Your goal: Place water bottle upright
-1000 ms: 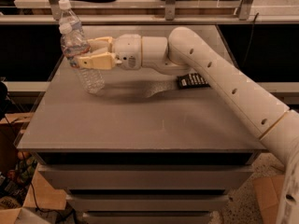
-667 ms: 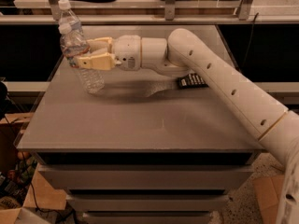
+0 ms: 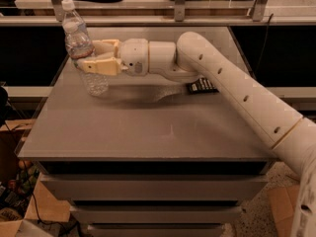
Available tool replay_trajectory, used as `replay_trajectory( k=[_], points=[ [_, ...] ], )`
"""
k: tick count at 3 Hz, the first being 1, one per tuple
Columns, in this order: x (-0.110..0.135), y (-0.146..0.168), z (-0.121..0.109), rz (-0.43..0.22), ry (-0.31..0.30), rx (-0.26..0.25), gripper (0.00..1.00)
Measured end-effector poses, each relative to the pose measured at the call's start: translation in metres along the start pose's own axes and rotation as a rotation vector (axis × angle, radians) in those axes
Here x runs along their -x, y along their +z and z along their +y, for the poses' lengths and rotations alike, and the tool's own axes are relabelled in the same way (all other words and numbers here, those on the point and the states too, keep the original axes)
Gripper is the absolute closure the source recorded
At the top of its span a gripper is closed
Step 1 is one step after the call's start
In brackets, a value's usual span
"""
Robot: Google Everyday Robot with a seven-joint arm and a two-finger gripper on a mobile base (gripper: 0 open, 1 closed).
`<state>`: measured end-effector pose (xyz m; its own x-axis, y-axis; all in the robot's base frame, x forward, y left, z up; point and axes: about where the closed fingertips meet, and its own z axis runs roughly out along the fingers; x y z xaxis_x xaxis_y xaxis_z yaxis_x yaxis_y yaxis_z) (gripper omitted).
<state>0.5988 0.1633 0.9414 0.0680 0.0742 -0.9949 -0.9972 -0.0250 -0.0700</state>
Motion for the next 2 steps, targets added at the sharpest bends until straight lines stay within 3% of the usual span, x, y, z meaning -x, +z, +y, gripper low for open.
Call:
replay_trajectory(
  k=[1, 2],
  points=[
    [0.0024, 0.0, -0.002, -0.006, -0.015, 0.014, 0.0],
    [0.0049, -0.0018, -0.005, -0.003, -0.024, 0.02, 0.0]
  ],
)
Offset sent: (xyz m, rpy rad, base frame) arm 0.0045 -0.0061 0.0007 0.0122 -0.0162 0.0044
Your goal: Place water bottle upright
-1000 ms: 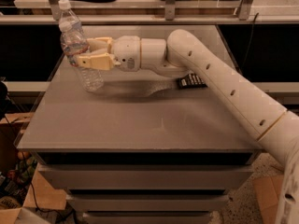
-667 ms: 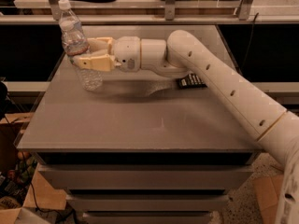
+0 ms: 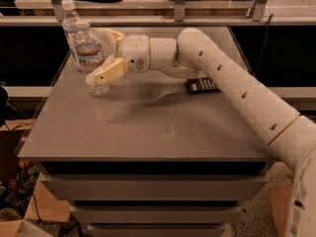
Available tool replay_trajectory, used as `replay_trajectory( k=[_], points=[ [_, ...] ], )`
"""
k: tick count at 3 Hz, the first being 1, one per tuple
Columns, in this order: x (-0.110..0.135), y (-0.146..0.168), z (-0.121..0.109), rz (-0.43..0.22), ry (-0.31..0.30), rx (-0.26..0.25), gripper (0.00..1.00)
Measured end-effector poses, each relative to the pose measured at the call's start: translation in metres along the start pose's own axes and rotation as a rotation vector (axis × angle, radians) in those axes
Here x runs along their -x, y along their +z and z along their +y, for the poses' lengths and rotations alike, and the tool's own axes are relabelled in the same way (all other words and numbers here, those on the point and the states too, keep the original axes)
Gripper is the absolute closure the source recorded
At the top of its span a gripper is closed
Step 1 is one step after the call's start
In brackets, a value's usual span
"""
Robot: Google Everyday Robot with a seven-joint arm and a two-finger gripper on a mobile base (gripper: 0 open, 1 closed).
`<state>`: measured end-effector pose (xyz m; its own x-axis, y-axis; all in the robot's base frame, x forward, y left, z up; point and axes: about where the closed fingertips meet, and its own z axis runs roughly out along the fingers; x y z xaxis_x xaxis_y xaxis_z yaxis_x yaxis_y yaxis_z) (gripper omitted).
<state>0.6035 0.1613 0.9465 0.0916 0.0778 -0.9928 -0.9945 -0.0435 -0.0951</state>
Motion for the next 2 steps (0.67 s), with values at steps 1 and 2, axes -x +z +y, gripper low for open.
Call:
replay_trajectory(
  k=[1, 2],
  points=[
    [0.003, -0.005, -0.004, 0.009, -0.011, 0.012, 0.0],
    [0.004, -0.016, -0.009, 0.024, -0.026, 0.032, 0.0]
  ],
)
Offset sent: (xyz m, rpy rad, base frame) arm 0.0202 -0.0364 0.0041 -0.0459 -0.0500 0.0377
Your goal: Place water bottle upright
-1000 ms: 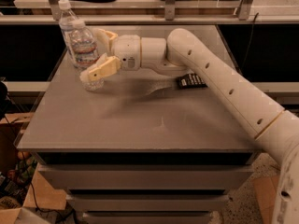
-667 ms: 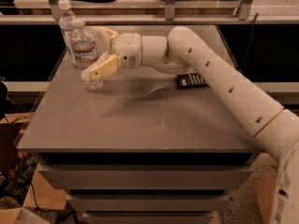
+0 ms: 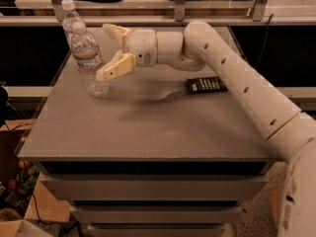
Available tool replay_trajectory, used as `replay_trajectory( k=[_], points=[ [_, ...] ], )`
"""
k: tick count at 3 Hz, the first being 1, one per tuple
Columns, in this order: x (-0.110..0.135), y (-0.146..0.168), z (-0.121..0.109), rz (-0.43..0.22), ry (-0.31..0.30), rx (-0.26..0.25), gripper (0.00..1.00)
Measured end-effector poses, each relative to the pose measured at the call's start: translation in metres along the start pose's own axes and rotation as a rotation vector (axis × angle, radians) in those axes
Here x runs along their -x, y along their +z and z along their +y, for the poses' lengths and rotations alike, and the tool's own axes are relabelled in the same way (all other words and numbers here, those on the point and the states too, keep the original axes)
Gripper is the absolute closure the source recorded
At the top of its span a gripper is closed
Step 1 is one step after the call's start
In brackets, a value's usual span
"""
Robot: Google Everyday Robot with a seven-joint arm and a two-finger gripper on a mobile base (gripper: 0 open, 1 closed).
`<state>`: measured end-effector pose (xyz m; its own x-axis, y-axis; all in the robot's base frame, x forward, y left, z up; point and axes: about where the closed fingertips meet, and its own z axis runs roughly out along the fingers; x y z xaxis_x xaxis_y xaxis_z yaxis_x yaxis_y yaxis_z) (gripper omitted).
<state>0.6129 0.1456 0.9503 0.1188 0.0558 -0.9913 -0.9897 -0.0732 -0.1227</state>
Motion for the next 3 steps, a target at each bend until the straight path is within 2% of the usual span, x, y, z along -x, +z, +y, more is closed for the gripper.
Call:
replay_trajectory(
  k=[1, 3],
  points=[
    [-0.003, -0.014, -0.005, 0.012, -0.009, 0.031, 0.0],
    [-0.005, -0.043, -0.005, 0.051, -0.033, 0.059, 0.0]
  ],
)
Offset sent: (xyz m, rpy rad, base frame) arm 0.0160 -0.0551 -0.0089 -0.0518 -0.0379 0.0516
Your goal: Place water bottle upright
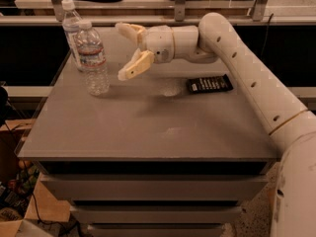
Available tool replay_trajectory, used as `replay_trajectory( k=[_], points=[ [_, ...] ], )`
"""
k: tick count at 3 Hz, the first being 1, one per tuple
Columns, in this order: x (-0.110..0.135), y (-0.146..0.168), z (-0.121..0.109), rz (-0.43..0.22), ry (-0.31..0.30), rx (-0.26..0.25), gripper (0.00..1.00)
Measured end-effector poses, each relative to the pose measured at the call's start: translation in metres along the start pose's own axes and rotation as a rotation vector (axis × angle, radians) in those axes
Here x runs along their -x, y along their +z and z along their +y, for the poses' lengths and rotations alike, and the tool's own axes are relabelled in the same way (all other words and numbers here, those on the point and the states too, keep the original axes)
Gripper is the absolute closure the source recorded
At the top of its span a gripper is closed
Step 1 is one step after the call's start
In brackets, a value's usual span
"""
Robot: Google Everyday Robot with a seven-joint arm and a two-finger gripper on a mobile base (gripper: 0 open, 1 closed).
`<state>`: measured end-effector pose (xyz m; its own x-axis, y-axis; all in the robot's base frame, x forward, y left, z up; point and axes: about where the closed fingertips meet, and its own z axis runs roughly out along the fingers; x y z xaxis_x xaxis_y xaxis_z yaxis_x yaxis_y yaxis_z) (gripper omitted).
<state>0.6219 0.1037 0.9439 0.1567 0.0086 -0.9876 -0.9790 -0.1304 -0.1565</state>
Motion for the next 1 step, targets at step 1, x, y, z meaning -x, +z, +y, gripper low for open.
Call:
replay_trajectory(
  k=[1],
  points=[
    [0.0005, -0.0077, 0.0057, 0.032, -0.009, 0.009, 0.0]
  ],
)
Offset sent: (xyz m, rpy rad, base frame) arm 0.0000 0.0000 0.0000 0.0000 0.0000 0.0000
